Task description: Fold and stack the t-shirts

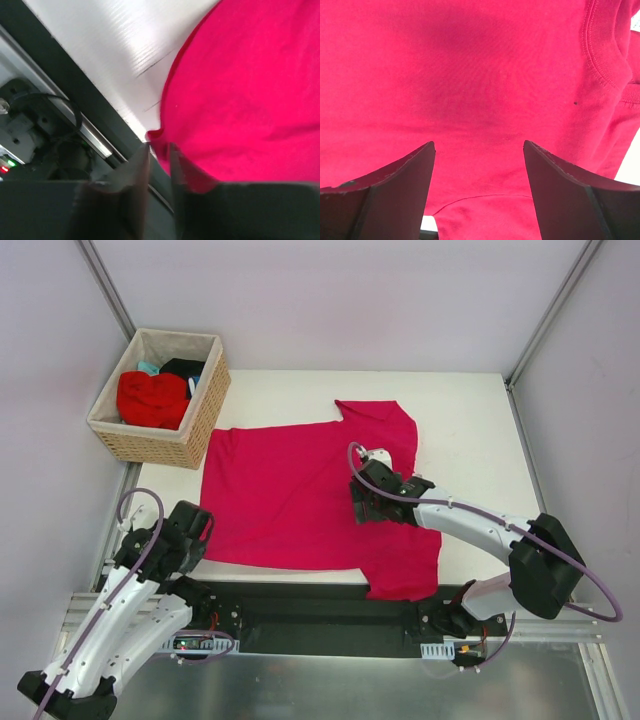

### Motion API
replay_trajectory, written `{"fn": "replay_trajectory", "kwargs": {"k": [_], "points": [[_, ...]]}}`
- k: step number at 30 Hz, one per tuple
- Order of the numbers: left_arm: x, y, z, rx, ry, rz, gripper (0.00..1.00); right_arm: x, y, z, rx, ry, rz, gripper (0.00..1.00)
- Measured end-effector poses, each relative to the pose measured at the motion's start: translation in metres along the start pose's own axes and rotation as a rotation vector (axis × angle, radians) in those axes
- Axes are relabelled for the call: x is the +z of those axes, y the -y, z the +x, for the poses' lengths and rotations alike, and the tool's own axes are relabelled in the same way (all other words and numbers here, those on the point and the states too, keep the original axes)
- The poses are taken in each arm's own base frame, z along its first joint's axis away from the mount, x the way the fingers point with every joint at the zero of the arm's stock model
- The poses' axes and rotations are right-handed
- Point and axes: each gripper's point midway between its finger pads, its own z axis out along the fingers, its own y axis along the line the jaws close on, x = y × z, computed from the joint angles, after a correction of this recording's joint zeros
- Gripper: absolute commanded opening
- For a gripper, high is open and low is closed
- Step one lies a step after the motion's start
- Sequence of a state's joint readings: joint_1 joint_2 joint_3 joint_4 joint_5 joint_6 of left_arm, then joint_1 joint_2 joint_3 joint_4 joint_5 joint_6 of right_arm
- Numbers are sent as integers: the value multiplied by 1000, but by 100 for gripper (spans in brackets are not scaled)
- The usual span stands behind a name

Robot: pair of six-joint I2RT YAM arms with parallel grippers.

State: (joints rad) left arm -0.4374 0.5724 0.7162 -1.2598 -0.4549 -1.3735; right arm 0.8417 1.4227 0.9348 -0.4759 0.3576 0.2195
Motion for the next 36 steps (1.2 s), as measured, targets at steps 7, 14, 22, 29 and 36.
{"fn": "replay_trajectory", "kwargs": {"k": [7, 14, 22, 29, 36], "points": [[0, 6, -1, -7, -1, -9, 88, 0, -1, 0, -2, 0, -5, 76], [4, 12, -2, 29, 5, -27, 87, 6, -6, -4, -10, -5, -1, 77], [25, 73, -12, 166, 44, -41, 92, 22, 14, -70, 75, 48, 47, 77], [49, 160, -19, 239, 77, 41, 92, 55, 68, -148, 188, 102, 148, 77], [78, 215, -32, 219, 98, 58, 91, 107, 74, -159, 152, 35, 177, 78]]}}
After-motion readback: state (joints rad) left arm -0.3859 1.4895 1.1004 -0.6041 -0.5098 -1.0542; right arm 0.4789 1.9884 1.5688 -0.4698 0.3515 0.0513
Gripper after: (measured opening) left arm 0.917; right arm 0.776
